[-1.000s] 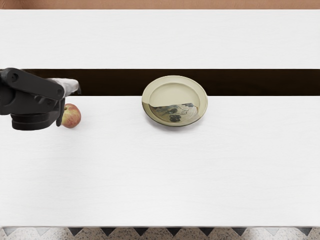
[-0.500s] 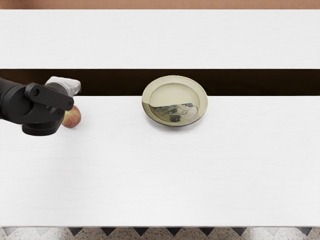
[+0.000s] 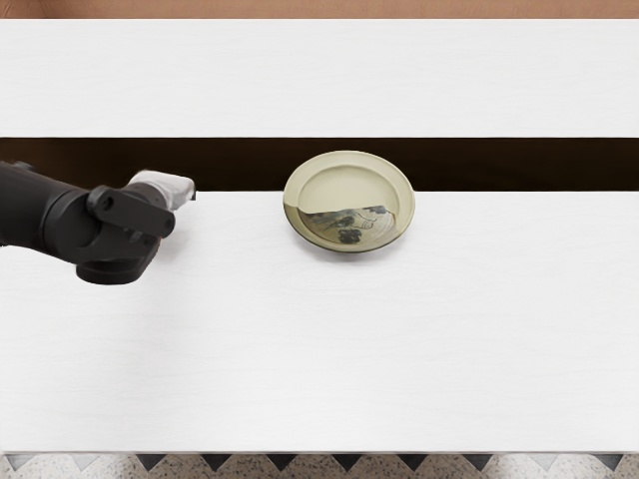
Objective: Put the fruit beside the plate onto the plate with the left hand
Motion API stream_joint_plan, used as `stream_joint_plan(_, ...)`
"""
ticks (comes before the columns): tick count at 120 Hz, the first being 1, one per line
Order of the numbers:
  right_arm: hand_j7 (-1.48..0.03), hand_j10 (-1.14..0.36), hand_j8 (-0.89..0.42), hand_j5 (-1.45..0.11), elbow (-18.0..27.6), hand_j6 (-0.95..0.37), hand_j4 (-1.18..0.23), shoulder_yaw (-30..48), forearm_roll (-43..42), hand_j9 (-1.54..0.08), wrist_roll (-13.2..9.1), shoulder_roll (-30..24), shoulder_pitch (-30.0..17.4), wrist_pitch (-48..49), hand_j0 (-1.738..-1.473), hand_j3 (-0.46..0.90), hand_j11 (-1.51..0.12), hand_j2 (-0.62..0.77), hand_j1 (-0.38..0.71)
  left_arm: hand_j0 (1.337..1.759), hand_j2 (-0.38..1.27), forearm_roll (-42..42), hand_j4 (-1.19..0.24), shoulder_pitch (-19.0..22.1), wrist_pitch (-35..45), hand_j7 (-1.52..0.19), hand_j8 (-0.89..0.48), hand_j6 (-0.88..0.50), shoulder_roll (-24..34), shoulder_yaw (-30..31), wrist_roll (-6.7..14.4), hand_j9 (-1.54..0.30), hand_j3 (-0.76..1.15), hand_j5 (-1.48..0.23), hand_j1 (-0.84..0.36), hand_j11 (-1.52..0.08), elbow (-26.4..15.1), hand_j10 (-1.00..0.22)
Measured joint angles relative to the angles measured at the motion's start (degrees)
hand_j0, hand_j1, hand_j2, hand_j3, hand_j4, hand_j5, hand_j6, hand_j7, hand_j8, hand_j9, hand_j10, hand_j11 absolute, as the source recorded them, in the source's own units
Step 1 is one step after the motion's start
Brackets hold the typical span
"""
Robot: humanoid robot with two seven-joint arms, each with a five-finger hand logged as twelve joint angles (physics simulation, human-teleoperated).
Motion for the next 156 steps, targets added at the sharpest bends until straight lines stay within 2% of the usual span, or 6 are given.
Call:
stream_joint_plan(27, -0.03, -0.03, -0.03, -0.03, 0.00, -0.03, -0.03, 0.00, 0.00, -0.03, 0.00, 0.00, 0.00, 0.00, -1.658, 0.00, -0.03, -0.01, -0.32, 1.658, 0.05, -0.19, -0.25, 0.99, -0.17, -0.32, -0.25, -0.25, -0.31, 0.26, -0.77, -0.32, 0.00, -0.32, 0.05, -0.32, 2.17, -0.25)
stream_joint_plan(78, -0.03, -0.03, -0.03, -0.03, 0.00, -0.03, -0.03, 0.00, 0.00, -0.03, 0.00, 0.00, 0.00, 0.00, -1.658, 0.00, -0.03, -0.01, -0.32, 1.658, 0.05, -0.27, -0.29, 2.53, -0.15, -0.38, -0.29, -0.29, -0.12, 1.71, -0.96, -0.38, 0.00, -0.38, 0.01, -0.38, 3.14, -0.29)
stream_joint_plan(95, -0.03, -0.03, -0.03, -0.03, 0.00, -0.03, -0.03, 0.00, 0.00, -0.03, 0.00, 0.00, 0.00, 0.00, -1.658, 0.00, -0.03, -0.01, -0.32, 1.658, 0.07, -0.24, -0.31, 1.62, -0.20, -0.40, -0.31, -0.31, 0.15, 1.74, -1.03, -0.40, 0.00, -0.40, -0.01, -0.40, 2.49, -0.31)
stream_joint_plan(127, -0.03, -0.03, -0.03, -0.03, 0.00, -0.03, -0.03, 0.00, 0.00, -0.03, 0.00, 0.00, 0.00, 0.00, -1.658, 0.00, -0.03, -0.01, -0.32, 1.658, 0.06, -0.21, -0.30, 0.28, -0.08, -0.40, -0.30, -0.30, 2.76, 2.04, -1.02, -0.40, 0.00, -0.40, -0.01, -0.40, -1.67, -0.30)
stream_joint_plan(156, -0.03, -0.03, -0.03, -0.03, 0.00, -0.03, -0.03, 0.00, 0.00, -0.03, 0.00, 0.00, 0.00, 0.00, -1.658, 0.00, -0.03, -0.01, -0.32, 1.658, 0.06, -0.28, -0.30, 0.28, 0.10, -0.39, -0.30, -0.30, 5.09, 3.30, -1.05, -0.39, 0.00, -0.39, -0.01, -0.39, -2.52, -0.30)
